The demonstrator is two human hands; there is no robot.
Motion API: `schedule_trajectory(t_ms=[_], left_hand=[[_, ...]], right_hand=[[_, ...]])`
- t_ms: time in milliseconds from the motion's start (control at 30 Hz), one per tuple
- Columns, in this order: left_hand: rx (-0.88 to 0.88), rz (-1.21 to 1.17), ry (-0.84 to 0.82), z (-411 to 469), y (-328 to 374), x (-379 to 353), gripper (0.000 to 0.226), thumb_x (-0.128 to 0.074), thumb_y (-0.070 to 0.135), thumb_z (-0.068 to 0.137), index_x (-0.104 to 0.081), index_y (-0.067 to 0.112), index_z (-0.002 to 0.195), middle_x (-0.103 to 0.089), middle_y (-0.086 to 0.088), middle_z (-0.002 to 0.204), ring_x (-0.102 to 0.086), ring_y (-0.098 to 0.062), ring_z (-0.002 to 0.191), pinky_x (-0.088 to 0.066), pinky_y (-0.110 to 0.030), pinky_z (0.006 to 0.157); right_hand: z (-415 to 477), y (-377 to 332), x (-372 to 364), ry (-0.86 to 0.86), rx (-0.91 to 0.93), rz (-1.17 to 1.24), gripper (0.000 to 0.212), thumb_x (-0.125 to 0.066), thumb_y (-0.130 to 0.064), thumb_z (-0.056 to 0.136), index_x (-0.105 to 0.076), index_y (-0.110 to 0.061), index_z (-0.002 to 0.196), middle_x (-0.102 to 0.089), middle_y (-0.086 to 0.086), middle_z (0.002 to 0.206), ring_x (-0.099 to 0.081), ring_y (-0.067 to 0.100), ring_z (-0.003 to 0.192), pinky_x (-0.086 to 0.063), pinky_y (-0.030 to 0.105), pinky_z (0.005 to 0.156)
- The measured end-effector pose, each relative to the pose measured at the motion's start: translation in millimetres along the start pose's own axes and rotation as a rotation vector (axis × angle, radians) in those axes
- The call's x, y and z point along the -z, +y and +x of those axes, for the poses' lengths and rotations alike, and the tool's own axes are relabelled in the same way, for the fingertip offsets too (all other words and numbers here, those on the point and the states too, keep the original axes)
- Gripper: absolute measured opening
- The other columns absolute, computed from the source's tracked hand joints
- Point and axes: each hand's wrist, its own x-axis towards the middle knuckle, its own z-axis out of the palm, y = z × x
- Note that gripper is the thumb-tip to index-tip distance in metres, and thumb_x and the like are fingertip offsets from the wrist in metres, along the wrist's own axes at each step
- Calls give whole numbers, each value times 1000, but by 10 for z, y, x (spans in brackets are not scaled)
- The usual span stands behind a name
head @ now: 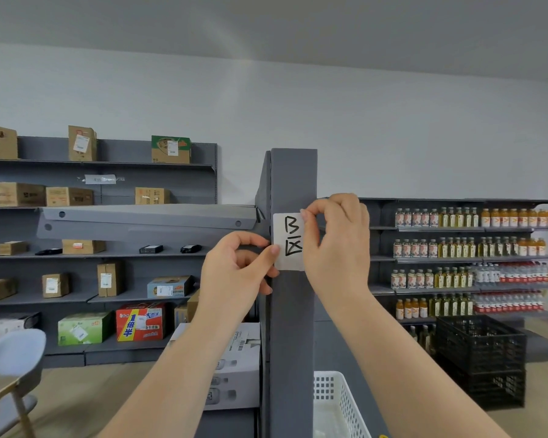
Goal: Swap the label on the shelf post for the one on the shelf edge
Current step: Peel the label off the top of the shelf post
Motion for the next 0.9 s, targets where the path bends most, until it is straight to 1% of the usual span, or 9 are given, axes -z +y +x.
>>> schedule_trajectory(t_ms=[67,167,267,433,533,600,733,833,900], left_hand=[[-11,5,12,-8,-9,-6,16,-72,24,84,-63,15,92,-74,-3,62,-57,-13,37,-52,-24,42],[-37,15,26,-24,-23,-11,14,-72,24,85,-62,17,92,-74,-2,61,-58,-14,39,-55,-27,46],[-60,22,38,-56,-26,-9,12,-72,22,85,-61,21,88,-72,1,58,-58,-13,40,-56,-32,50],[-63,30,40,-105,-34,20,13,-72,23,84,-62,21,92,-72,3,59,-62,-15,45,-58,-35,54],[-58,30,48,-112,-27,46,13,-72,22,85,-62,18,93,-72,5,57,-60,-13,44,-56,-28,50],[-51,31,48,-114,-11,55,13,-71,22,85,-63,18,94,-72,5,57,-60,-11,44,-53,-22,48],[-36,26,50,-123,15,62,14,-71,23,85,-62,19,95,-73,4,60,-61,-13,44,-55,-23,49],[-46,33,53,-148,38,68,17,-71,25,85,-60,23,98,-73,4,63,-66,-19,49,-57,-25,52],[-46,28,59,-172,55,81,17,-71,24,85,-60,23,98,-73,0,63,-64,-15,47,-54,-21,51]], right_hand=[[-7,-19,-36,39,27,-71,11,-58,-18,90,-60,-10,83,-58,10,91,-50,24,81,-42,33,68],[7,-22,-79,47,25,-120,21,-45,-23,90,-59,-10,82,-59,11,89,-53,27,75,-35,30,66],[16,-40,-108,48,9,-165,24,-40,-23,88,-58,-10,80,-59,10,86,-53,27,72,-34,33,63],[49,-85,-106,-12,-42,-142,12,-47,-15,84,-55,-7,81,-58,12,89,-50,28,77,-33,33,67],[45,-84,-63,-65,-31,-69,4,-51,-5,85,-52,-7,82,-56,12,91,-45,25,81,-38,36,70],[22,-81,-20,-103,-30,-36,8,-53,-2,87,-50,-9,83,-53,10,92,-43,23,84,-41,38,73],[-64,-80,59,-212,-37,59,26,-51,9,80,-41,-16,81,-45,0,93,-39,19,89,-32,20,71],[-135,-74,123,-262,-24,112,33,-45,16,77,-40,-17,79,-43,-1,91,-38,17,87,-32,19,69],[-184,-51,161,-277,-32,164,34,-42,17,76,-40,-17,78,-41,-5,88,-38,15,85,-34,16,69]])
